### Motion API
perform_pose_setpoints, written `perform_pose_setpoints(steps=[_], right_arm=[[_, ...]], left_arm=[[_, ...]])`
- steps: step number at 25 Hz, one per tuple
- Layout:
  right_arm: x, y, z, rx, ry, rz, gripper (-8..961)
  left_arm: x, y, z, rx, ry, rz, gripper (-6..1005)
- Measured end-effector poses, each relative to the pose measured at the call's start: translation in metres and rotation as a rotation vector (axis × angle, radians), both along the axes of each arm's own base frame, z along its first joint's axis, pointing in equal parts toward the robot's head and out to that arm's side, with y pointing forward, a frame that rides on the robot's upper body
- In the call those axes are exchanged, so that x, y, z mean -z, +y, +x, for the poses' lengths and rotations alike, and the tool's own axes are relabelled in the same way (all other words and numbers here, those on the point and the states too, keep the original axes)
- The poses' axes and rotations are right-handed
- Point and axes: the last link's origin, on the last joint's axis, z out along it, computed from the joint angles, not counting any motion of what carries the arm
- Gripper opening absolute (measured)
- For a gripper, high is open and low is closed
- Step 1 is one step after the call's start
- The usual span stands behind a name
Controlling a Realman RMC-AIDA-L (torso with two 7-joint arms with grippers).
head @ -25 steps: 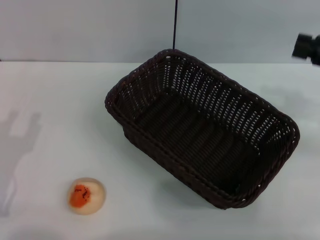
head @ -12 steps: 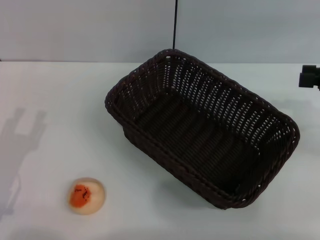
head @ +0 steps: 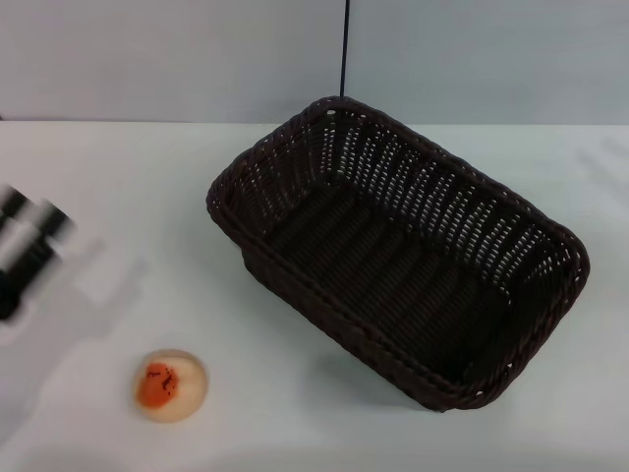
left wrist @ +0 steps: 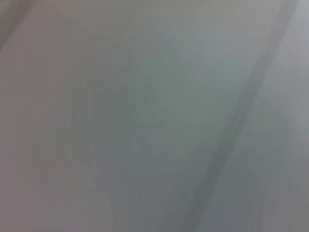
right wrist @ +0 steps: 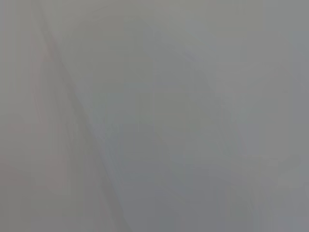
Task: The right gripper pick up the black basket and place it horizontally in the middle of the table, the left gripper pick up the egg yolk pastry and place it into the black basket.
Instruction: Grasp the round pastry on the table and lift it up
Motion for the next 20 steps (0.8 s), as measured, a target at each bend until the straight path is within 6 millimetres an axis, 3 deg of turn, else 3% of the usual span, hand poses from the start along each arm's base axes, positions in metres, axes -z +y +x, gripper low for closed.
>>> perform_pose_setpoints(steps=[1,8,20], right_arm=[[0.003,-0.007,0.011,0.028,0.049,0.115,589],[0.011,-0.016,0.046,0.218,0.141,0.304,589],[0.013,-0.017,0.053,0.26,0.146,0.328,589]], left_arm=[[0.003,-0.001,0.0,0.03,0.044,-0.059,730],[0.028,-0.011,0.002,0.139,0.193,-0.323,729],[0.043,-0.017,-0.012,0.105,0.306,-0.452,726]])
